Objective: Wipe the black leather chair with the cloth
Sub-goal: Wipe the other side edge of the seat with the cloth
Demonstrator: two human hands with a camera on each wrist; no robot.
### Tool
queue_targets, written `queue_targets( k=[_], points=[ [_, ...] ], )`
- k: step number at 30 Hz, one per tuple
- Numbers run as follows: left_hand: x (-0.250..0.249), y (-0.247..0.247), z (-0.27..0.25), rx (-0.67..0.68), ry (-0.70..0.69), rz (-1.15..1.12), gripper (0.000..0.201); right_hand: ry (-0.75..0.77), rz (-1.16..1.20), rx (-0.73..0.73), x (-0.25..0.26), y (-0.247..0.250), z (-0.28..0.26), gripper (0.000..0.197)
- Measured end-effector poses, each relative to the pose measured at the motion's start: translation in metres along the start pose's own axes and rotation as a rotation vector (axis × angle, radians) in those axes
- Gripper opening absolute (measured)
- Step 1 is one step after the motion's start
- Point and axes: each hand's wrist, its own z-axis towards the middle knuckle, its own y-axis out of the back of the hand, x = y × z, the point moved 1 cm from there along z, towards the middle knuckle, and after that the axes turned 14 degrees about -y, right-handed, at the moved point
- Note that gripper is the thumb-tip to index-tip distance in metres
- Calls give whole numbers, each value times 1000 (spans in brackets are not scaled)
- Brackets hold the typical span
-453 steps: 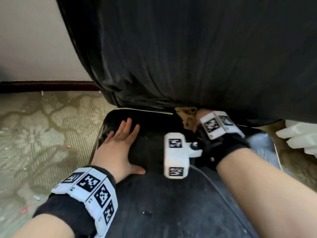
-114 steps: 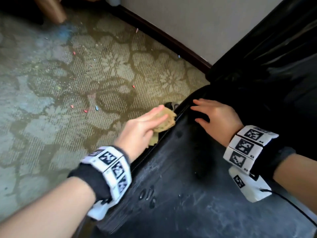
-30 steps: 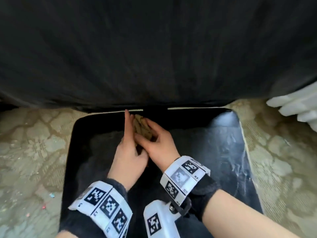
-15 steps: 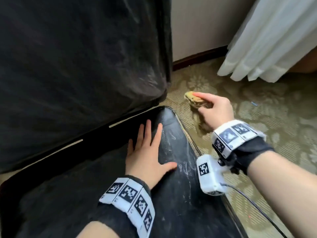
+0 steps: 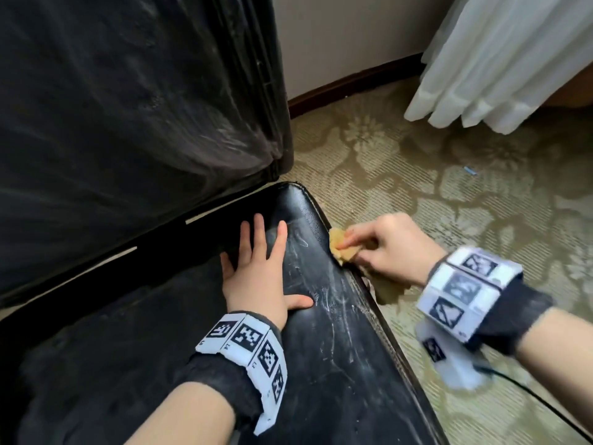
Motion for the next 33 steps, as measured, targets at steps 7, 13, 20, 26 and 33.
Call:
queue_targets(
  k=[7,13,20,26,33],
  points=[
    [4,-2,-2,-21,-13,-11,117,54,43,-246,42,-19,48,37],
    [5,-4,-2,-38,-29,17,117,213,-56,-182,-18,-37,-23,33],
    [6,-9,-2,-73,-23,-9,116,97,42,-165,12,5,16,35],
    [6,-8,-3,-63,-30,-16,117,147,-113,-141,-13,-35,-15,43],
    [2,-5,-4,-80,-39,-18,116,181,21,-141,-27,-16,-31,42]
  ],
)
